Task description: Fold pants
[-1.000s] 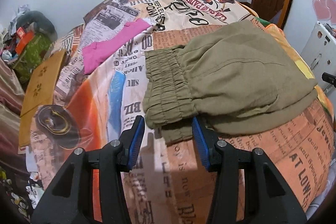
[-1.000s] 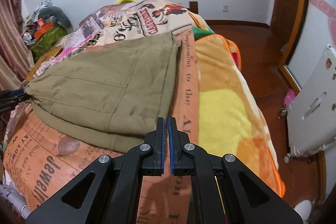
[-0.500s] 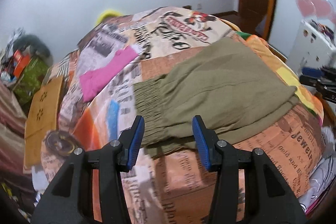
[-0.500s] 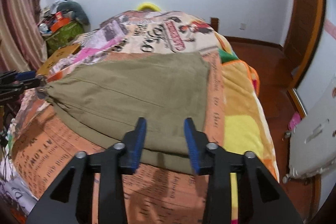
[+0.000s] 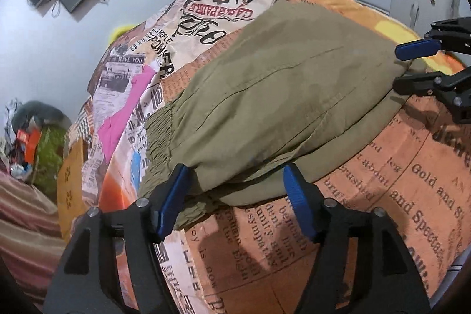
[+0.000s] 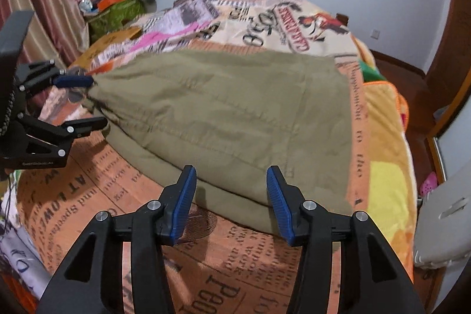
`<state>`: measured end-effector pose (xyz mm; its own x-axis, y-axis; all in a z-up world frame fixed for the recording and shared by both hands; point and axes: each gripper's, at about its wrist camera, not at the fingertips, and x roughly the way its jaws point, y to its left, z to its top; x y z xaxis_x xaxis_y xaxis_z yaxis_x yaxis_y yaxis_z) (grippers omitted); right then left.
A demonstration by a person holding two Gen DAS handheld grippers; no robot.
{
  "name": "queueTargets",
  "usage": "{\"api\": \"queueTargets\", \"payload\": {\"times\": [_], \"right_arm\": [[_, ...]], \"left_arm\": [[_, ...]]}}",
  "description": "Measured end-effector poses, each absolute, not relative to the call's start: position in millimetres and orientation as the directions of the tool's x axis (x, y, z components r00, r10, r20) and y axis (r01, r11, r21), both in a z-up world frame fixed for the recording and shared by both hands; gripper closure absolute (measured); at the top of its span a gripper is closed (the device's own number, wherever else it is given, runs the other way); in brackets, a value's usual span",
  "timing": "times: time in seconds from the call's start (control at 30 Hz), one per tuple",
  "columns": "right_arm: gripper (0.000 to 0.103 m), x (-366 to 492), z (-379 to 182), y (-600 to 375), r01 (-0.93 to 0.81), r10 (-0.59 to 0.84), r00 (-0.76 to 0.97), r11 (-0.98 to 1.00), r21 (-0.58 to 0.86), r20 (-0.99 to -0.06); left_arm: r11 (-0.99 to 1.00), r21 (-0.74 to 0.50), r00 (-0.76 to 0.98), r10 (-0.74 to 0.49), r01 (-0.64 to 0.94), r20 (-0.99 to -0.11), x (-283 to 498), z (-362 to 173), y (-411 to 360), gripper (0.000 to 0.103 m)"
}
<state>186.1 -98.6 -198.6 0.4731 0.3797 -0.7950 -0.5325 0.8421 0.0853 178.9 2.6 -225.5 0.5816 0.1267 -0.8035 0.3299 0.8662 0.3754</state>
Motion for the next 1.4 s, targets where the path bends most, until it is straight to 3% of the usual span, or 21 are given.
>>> {"api": "queueTargets", "payload": {"times": [0.33,0.83,0.9,0.97,1.23,1.3,1.37,1.4], "right_arm": [[0.057,183.0,-210.9,-87.9,-0.571,0.367,0.433,0.819,0.065,-0.824],[0.057,194.6,-207.2,-52.3,-0.620,0.361,0.495,0.784,-0.031,-0.790],[0.066,195.7,-203.7,-54.7,-0.621,0.387,0.495,0.784,-0.004,-0.778],[0.082,195.1,-200.5,-55.5,-0.626,0.405,0.490,0.780,0.012,-0.772],[0.095,191.8,-188.0,-60.5,-0.623,0.461,0.489,0.779,0.073,-0.741],[0.096,191.7,-185.5,-63.2,-0.623,0.477,0.481,0.776,0.096,-0.735],[0.096,190.6,-183.9,-63.7,-0.626,0.482,0.480,0.773,0.098,-0.733],[0.096,188.6,-182.5,-63.5,-0.631,0.483,0.480,0.770,0.094,-0.732]], "left_arm": [[0.859,0.376,0.592,0.110,0.348,-0.798,199.4,-223.0,-9.4,0.036],[0.928,0.213,0.587,-0.008,0.306,-0.810,212.9,-190.9,6.6,0.036],[0.927,0.200,0.587,-0.026,0.316,-0.809,208.7,-189.0,5.1,0.036],[0.920,0.195,0.582,-0.042,0.339,-0.812,203.6,-190.5,0.0,0.036],[0.883,0.247,0.562,-0.022,0.399,-0.827,197.5,-211.2,-25.5,0.036],[0.883,0.265,0.564,0.000,0.387,-0.826,200.8,-215.2,-27.4,0.040],[0.883,0.270,0.561,0.010,0.383,-0.828,201.9,-216.5,-26.5,0.062],[0.883,0.274,0.562,0.014,0.381,-0.827,201.6,-216.7,-25.8,0.067]]}}
